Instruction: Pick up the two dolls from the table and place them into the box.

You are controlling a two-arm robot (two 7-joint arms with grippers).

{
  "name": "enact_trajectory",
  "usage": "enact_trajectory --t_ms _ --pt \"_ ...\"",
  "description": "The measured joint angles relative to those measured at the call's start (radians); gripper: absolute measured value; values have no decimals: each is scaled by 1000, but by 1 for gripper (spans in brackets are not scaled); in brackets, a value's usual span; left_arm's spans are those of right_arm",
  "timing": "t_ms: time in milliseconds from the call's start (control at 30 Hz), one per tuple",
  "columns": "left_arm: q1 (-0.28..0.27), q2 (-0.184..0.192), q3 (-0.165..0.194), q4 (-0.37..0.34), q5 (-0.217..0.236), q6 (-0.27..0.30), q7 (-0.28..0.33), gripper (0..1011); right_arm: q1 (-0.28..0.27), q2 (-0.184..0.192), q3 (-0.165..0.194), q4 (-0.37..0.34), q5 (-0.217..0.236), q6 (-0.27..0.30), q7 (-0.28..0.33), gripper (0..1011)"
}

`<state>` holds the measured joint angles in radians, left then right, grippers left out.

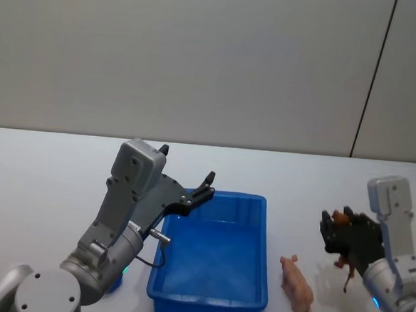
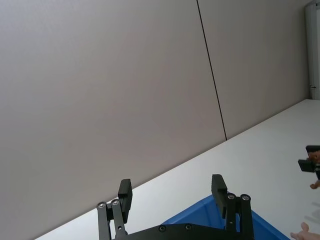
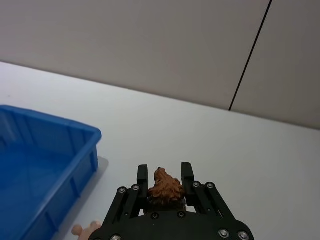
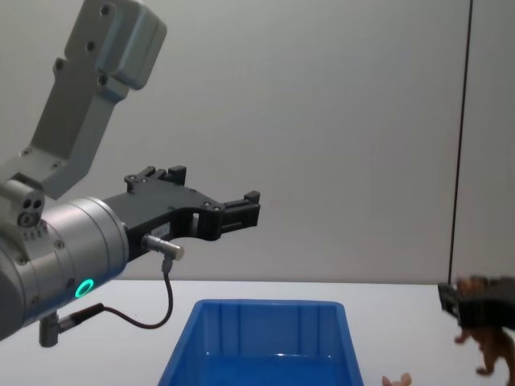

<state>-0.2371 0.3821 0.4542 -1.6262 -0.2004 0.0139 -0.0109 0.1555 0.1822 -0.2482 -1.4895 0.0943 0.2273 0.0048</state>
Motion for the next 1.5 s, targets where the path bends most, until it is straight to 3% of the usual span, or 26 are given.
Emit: enact_trajectory --t_ms 300,633,867,1233,1500 --pt "0 0 0 0 0 0 0 1001 10 -2 -3 -40 -9 -72 65 382" --pt "0 0 0 0 0 0 0 1001 44 -27 -22 -30 -8 -116 159 382" --pt "0 0 0 0 0 0 0 1001 84 -67 -52 26 -12 -136 233 382" --pt "0 0 0 0 0 0 0 1001 136 -120 -93 127 -36 -155 287 383" --pt "0 0 0 0 0 0 0 1001 161 -147 -111 183 -41 -169 301 609"
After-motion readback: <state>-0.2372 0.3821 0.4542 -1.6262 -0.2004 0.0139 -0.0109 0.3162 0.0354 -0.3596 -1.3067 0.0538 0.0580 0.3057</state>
